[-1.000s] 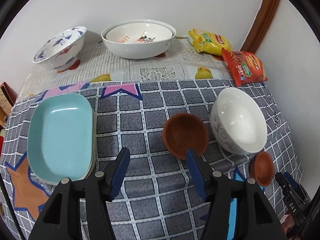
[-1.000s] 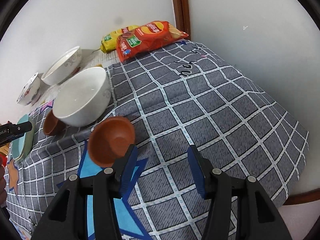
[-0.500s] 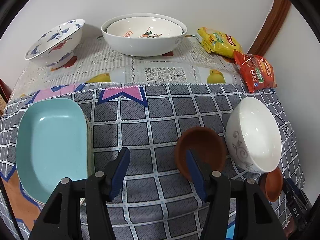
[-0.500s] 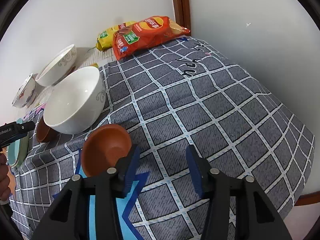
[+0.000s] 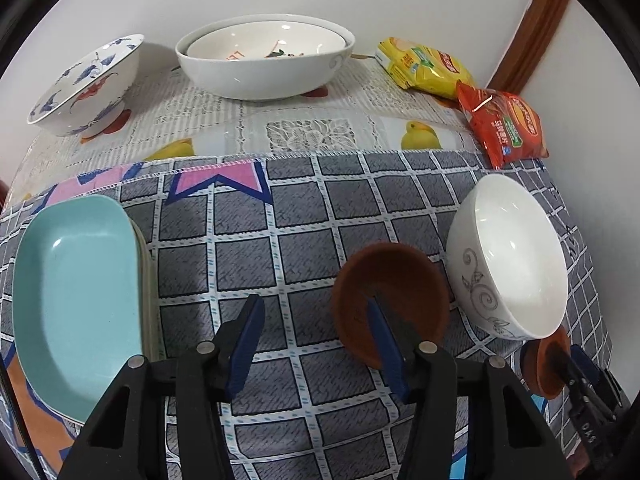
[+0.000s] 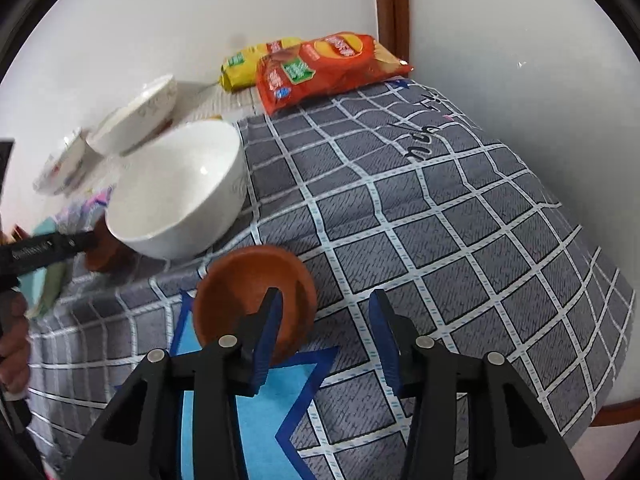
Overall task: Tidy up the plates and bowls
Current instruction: 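Close left gripper on brown bowl rim beside white bowl while right gripper grips the other brown bowl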
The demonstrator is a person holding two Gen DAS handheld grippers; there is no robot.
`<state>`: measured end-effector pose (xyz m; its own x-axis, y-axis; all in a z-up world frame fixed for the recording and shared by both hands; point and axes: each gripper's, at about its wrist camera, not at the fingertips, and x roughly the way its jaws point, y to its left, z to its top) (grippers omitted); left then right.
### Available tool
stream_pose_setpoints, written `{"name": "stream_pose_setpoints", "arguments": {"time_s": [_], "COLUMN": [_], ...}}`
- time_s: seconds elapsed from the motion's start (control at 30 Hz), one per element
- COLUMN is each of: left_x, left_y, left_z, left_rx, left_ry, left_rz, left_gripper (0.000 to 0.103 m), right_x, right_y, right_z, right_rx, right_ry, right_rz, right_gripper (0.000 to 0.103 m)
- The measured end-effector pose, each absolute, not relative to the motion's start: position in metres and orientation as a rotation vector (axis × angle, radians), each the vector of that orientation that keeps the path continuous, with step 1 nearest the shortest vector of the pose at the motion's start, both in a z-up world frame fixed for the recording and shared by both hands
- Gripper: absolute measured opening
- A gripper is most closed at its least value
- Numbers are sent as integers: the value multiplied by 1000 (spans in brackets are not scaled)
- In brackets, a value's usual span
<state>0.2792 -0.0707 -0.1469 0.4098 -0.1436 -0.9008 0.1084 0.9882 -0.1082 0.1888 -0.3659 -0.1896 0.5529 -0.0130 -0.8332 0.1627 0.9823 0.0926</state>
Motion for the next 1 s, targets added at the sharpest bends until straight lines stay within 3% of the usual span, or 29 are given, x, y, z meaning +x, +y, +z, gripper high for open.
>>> {"name": "stream_pose_setpoints", "arguments": {"time_s": [0.3,1.0], "left_x": [281,288], "left_y": [-75,-78], "left_z": [-155,-162], "left_rx": [-19,-38], "left_ry": [1153,1168], "left_rz": [-152,-176], "left_gripper": [38,29], "right_x": [196,197], "right_y": [-351,-349], "right_z": [-198,-199], "right_rx": [116,131], "right_ry": [1013,1011], "right_rz": [-113,-122], "right_gripper": [36,35]}}
